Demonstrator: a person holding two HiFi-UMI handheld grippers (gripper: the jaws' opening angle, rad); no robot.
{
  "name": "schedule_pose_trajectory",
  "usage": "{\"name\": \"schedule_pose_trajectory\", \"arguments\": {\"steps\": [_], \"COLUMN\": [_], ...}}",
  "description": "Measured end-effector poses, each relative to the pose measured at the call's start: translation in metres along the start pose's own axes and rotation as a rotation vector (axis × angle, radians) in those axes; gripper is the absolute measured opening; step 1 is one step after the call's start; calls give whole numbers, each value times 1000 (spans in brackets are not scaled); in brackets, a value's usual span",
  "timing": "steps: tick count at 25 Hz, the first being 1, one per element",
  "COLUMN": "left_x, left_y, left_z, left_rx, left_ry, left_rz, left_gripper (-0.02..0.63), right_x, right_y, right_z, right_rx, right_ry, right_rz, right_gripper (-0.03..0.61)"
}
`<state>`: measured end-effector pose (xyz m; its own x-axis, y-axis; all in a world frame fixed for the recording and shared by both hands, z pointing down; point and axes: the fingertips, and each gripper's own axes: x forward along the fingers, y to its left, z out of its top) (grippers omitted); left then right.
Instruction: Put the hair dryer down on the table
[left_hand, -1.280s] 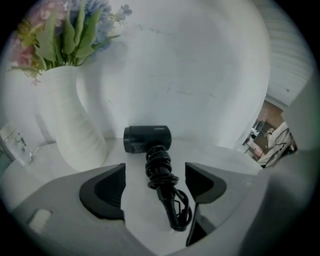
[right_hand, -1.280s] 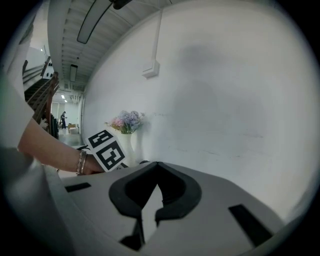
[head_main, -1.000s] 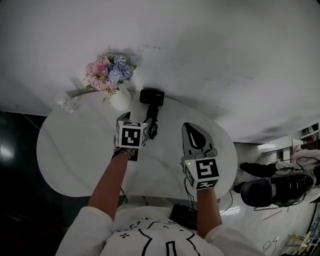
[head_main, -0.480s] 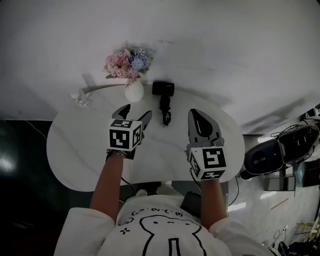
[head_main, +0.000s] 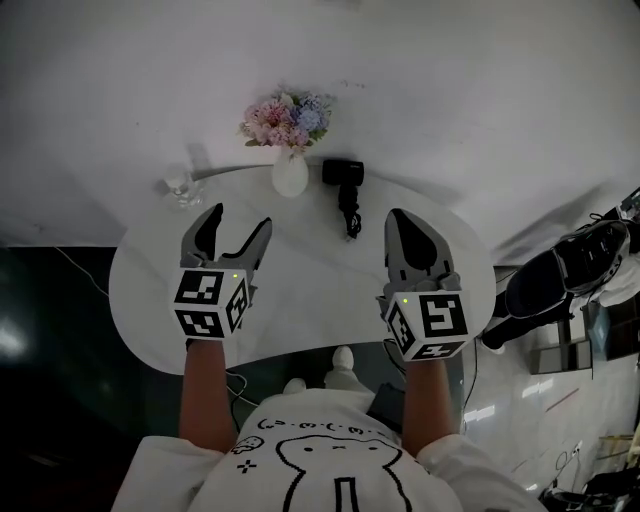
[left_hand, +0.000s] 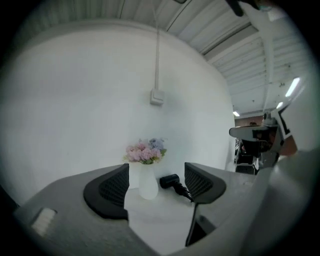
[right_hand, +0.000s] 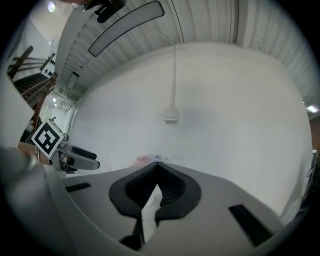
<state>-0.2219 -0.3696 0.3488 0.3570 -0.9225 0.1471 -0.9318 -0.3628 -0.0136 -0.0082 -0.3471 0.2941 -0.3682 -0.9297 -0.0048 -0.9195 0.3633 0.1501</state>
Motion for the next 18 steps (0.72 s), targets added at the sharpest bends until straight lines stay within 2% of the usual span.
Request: {"name": "schedule_pose_trajectory", "arguments": {"steps": [2, 4, 12, 13, 14, 15, 18], "left_x": [-19, -34, -76, -80, -83, -86, -88], "left_y": [9, 15, 31, 34, 37, 40, 40], "left_z": [13, 24, 58, 63, 67, 70, 76], "left_rx": [80, 123, 148, 145, 136, 122, 79], "left_ry": [-47, -86, -202, -218, -234, -248, -275], "left_rz": [25, 31, 81, 101, 126, 147, 155], "left_gripper": [354, 354, 344, 299, 135, 34, 20], "right_x": [-6, -11, -27, -28, -29, -29, -28], "right_y": [12, 21, 32, 31, 30, 28, 23], "right_z": [7, 13, 34, 36, 38, 41, 47], "right_rx": [-20, -41, -63, -69, -74, -80, -92], "right_ry": [-11, -19, -49, -55, -62, -68, -95], "right_rz": [2, -1, -20, -20, -20, -18, 4], "right_gripper": [0, 0, 0, 0, 0, 0, 0]}}
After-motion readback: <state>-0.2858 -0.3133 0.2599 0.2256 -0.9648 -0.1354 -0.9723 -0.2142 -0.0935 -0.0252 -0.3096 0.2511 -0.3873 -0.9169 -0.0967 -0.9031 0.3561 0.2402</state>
